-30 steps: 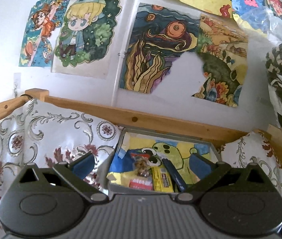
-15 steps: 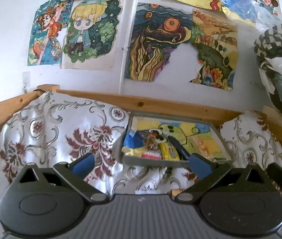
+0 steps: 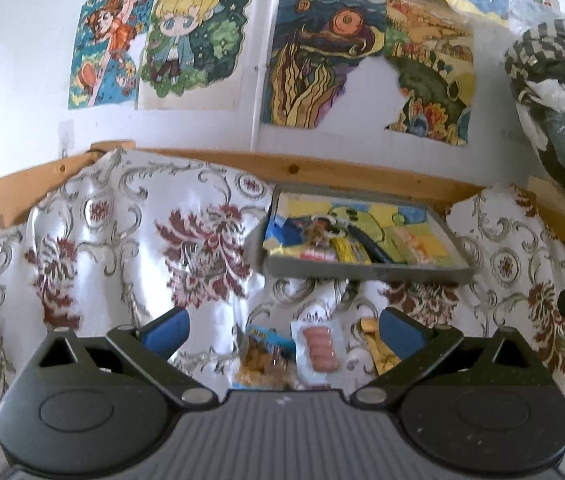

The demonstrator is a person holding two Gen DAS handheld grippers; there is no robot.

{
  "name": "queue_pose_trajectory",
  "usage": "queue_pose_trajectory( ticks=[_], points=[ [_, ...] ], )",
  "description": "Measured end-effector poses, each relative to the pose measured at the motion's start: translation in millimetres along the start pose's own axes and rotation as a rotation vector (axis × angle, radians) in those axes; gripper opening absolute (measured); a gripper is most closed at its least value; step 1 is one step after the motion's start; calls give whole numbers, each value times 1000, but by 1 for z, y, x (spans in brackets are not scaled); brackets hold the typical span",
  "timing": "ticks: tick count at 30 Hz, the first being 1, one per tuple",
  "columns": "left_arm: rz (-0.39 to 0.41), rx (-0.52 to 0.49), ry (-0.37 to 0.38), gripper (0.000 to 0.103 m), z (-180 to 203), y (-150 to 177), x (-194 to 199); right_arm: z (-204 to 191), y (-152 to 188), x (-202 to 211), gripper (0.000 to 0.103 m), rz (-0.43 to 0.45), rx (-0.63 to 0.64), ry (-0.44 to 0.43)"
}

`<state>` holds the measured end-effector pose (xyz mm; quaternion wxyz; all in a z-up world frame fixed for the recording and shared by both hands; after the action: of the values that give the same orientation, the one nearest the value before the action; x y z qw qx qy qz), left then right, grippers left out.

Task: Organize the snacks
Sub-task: 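Lift both tools out of the tray back over the snack pile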

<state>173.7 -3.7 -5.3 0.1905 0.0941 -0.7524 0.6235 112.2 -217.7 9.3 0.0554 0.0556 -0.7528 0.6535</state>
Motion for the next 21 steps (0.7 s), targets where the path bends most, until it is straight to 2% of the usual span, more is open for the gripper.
queue_pose_trajectory(
  ticks=[7,15,21],
  points=[
    [-90,-40,-6,103,5,29,0,-8,24,2,102,-115,16,-2],
    [-185,-56,2,103,11,45,-4,-17,46,-3,102,-231,41,-11],
    [-286,-70,36,103,16,58,-14,-24,61,-9,102,-309,74,-13]
  ],
)
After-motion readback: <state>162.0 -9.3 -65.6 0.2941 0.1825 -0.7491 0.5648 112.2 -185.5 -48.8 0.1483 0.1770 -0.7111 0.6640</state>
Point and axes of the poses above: each gripper's, at about its wrist camera, not at the fingertips, and x roughly against the way its jaws point, z to its right, y to its underside, the point moved 7 cm from there along -x, roughly the way its jaws point, and after that the axes turned 14 degrees about -x, right-handed, at the moved point
